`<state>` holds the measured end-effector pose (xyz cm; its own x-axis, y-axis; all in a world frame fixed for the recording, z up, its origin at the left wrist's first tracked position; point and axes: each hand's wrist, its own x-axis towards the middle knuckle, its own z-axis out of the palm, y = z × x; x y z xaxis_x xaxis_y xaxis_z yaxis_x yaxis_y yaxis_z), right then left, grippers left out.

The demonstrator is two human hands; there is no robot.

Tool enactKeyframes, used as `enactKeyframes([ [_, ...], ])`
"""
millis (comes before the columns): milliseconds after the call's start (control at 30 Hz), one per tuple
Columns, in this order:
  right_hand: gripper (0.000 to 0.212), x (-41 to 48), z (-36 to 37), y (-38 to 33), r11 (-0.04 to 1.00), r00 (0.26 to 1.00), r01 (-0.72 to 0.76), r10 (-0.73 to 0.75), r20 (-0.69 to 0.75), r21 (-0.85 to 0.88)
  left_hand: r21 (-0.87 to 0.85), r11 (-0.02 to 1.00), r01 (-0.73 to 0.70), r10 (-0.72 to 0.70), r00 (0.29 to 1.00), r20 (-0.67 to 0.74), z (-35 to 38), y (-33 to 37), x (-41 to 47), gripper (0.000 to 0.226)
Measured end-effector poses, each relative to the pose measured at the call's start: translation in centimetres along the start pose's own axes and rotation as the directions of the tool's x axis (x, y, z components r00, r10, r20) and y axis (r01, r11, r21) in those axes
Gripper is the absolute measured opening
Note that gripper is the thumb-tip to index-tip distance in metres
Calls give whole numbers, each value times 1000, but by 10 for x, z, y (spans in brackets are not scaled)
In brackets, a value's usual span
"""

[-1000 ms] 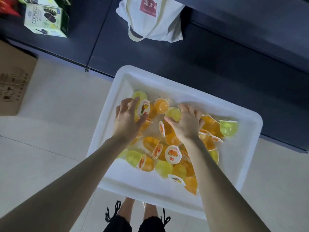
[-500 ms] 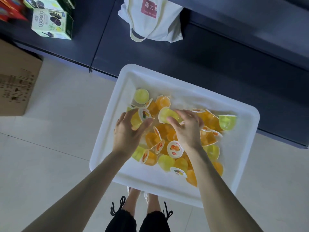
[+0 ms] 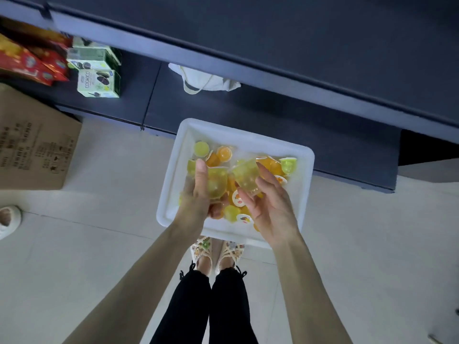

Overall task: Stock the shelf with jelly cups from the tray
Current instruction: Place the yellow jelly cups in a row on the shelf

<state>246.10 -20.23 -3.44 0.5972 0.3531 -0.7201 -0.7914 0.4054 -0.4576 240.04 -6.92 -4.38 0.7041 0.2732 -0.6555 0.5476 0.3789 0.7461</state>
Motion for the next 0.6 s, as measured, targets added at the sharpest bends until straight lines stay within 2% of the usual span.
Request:
enactKeyframes([
  [133,49,-66,32,-43,997,979,47,-58,197,58,80,980,-185,172,974,146,18,65,-61,88],
  [200,43,-99,48,-69,994,956,113,-105,274,-14,85,972,-219,201,963,180,28,98,-91,81],
  [267,38,-128,64,-95,976,929,202,-167,329,-75,12,975,-224,216,953,211,39,129,-113,71],
  [367,43,-170,85,-135,947,903,301,-246,353,-111,-42,963,-268,267,910,317,60,172,-140,68],
  [467,54,-208,100,-181,894,863,429,-362,353,-131,-74,937,-343,346,869,355,88,219,-165,62],
  [533,52,-234,110,-216,841,817,520,-439,374,-150,-50,897,-440,422,814,399,111,253,-183,48],
  [600,42,-259,116,-251,767,756,620,-525,391,-167,-59,855,-516,488,761,427,135,286,-200,44],
])
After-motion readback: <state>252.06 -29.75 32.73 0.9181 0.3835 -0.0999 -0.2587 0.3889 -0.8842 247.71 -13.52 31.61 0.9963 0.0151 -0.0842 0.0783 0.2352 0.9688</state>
